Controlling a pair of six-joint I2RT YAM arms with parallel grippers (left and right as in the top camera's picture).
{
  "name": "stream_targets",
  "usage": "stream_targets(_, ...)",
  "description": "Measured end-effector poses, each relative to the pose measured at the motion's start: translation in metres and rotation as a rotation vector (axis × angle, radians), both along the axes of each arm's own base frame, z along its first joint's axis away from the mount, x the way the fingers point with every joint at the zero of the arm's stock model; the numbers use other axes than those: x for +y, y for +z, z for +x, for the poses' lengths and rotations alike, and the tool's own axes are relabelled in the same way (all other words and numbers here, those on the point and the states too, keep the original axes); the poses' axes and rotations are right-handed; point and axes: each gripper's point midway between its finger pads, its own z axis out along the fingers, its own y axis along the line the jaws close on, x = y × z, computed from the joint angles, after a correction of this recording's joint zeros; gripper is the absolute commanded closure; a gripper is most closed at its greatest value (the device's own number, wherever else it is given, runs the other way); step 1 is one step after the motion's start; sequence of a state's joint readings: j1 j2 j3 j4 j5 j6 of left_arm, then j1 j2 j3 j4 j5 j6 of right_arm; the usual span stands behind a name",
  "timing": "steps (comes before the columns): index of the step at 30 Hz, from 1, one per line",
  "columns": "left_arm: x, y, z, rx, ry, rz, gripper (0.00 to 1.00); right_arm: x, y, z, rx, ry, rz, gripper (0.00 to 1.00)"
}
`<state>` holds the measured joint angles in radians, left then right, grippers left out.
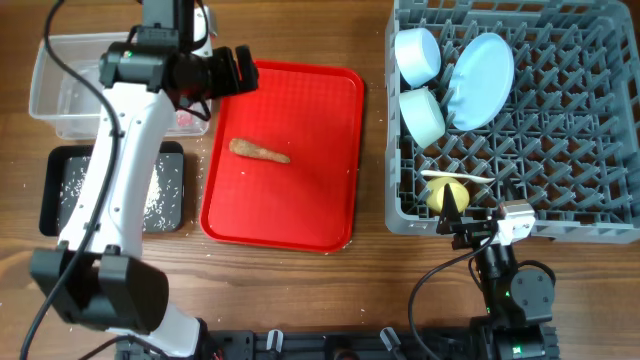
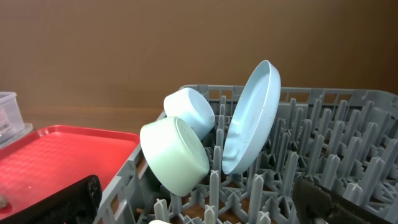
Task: Sort waste into correct bins and load items into the dishwasher rack
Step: 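Grasp the brown scrap on the red tray with the left gripper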
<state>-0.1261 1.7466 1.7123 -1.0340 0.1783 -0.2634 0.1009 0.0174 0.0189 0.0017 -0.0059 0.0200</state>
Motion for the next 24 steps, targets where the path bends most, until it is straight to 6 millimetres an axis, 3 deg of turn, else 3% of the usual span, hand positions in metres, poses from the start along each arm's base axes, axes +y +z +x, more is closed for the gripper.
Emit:
stream_targets(2, -0.006, -0.022, -0.005, 0.086, 0.012, -0.005, 0.01, 0.000, 0.000, 0.000, 0.000, 0.000, 0.000, 0.00)
stream_targets(5, -0.013, -0.066, -0.010, 0.246, 0.085, -0.016, 0.20, 0.000, 0.000, 0.000, 0.000, 0.000, 0.000, 0.00)
stream_targets(8, -0.013, -0.109, -0.023, 0.416, 0.257, 0.008, 0.25, 0.000, 0.000, 0.000, 0.000, 0.000, 0.000, 0.00)
stream_targets(9, -0.012, -0.121, -0.027, 0.456, 0.322, 0.027, 0.31, 0.000, 0.000, 0.000, 0.000, 0.000, 0.000, 0.00)
stream_targets(18, -0.032, -0.169, -0.032, 0.456, 0.619, 0.017, 0.40, 0.000, 0.000, 0.000, 0.000, 0.000, 0.000, 0.00)
stream_targets(24, -0.021, -0.209, -0.039, 0.415, 0.701, 0.033, 0.43, 0.000, 0.000, 0.000, 0.000, 0.000, 0.000, 0.00)
